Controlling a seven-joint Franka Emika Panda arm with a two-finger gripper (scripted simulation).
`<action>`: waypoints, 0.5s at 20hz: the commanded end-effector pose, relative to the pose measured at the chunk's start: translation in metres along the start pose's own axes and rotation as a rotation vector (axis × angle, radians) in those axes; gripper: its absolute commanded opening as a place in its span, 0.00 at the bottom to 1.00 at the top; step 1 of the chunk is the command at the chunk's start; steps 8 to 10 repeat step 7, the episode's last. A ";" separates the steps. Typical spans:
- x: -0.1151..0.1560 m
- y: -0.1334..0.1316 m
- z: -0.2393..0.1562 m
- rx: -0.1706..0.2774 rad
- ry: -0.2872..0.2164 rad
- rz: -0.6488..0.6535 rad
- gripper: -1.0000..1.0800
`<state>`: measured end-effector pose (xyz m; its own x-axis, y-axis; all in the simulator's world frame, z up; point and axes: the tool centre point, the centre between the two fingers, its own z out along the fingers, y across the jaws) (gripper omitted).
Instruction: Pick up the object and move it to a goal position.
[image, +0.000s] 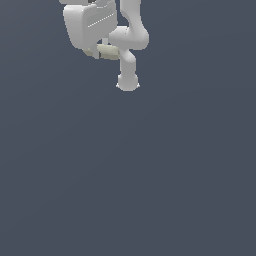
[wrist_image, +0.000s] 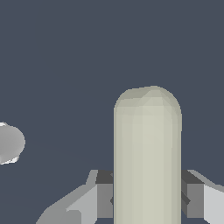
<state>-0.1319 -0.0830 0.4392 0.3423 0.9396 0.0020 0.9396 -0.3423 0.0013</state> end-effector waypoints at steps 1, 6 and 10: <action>-0.005 -0.003 -0.010 0.001 -0.001 0.000 0.00; -0.010 -0.004 -0.018 0.001 -0.001 0.000 0.00; -0.010 -0.004 -0.018 0.001 -0.001 0.000 0.00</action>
